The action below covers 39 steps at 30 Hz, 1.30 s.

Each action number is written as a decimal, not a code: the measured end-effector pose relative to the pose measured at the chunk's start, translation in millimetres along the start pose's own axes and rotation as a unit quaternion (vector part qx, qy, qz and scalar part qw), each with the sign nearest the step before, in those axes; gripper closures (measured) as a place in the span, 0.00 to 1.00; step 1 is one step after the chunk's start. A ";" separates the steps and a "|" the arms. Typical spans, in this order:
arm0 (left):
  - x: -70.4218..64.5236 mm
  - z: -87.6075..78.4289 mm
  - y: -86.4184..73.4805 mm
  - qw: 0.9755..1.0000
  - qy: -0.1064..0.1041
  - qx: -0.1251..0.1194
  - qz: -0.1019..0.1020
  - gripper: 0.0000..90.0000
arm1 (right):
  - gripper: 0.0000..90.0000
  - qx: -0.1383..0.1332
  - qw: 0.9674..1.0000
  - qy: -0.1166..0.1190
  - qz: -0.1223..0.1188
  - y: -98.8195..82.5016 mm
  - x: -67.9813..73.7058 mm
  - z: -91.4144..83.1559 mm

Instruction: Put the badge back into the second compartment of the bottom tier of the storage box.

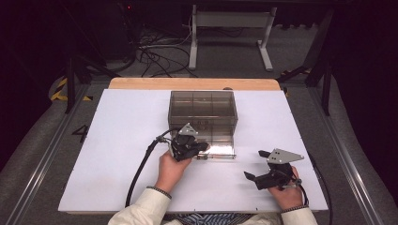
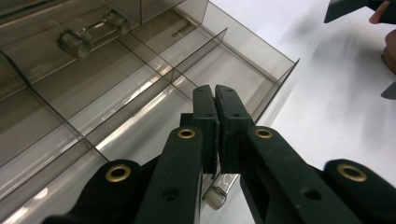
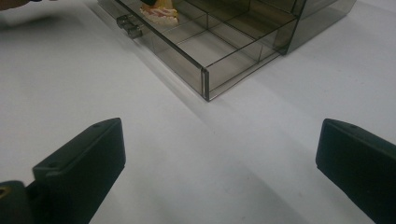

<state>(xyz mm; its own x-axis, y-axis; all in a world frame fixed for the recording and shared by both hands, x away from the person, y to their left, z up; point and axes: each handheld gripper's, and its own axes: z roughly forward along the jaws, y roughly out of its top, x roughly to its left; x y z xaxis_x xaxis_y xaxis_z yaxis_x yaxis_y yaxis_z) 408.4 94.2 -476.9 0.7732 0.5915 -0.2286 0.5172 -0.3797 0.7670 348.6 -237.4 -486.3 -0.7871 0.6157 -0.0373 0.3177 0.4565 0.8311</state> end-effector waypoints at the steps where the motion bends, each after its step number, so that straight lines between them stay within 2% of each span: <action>1: 0.0 0.0 0.0 1.000 0.000 0.000 0.000 0.97 | 0.02 0.000 1.000 0.000 0.000 0.0 0.0 0.1; 25: 2.9 6.3 -1.3 1.000 -0.001 0.022 -0.018 0.97 | 0.02 0.003 1.000 0.001 0.000 0.0 -0.1 0.6; 28: 2.8 6.8 -1.0 1.000 0.007 0.023 -0.017 0.96 | 0.02 0.002 1.000 0.001 -0.001 0.0 -0.1 0.5; 31: 3.1 5.8 -0.6 0.999 0.026 0.022 -0.015 0.81 | 0.02 0.002 1.000 0.002 -0.001 0.0 0.0 0.5; 35: 4.3 3.4 -0.1 0.999 0.035 0.017 -0.017 0.69 | 0.02 0.001 1.000 0.001 -0.001 0.0 0.1 0.3; 37: 4.7 1.4 0.4 0.999 0.039 0.013 -0.020 0.67 | 0.02 0.001 1.000 0.001 -0.001 0.1 0.2 0.3; 39: 4.2 -1.2 1.2 0.999 0.041 0.007 -0.019 0.58 | 0.02 0.000 1.000 0.000 -0.001 0.1 0.1 0.1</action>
<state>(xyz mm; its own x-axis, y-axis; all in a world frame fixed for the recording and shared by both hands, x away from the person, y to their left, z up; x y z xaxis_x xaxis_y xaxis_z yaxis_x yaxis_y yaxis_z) 411.9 97.1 -476.2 0.7204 0.6617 -0.2077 0.5514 -0.3649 0.7502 348.5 -237.2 -486.3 -0.7881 0.6143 -0.0387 0.3162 0.4579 0.8309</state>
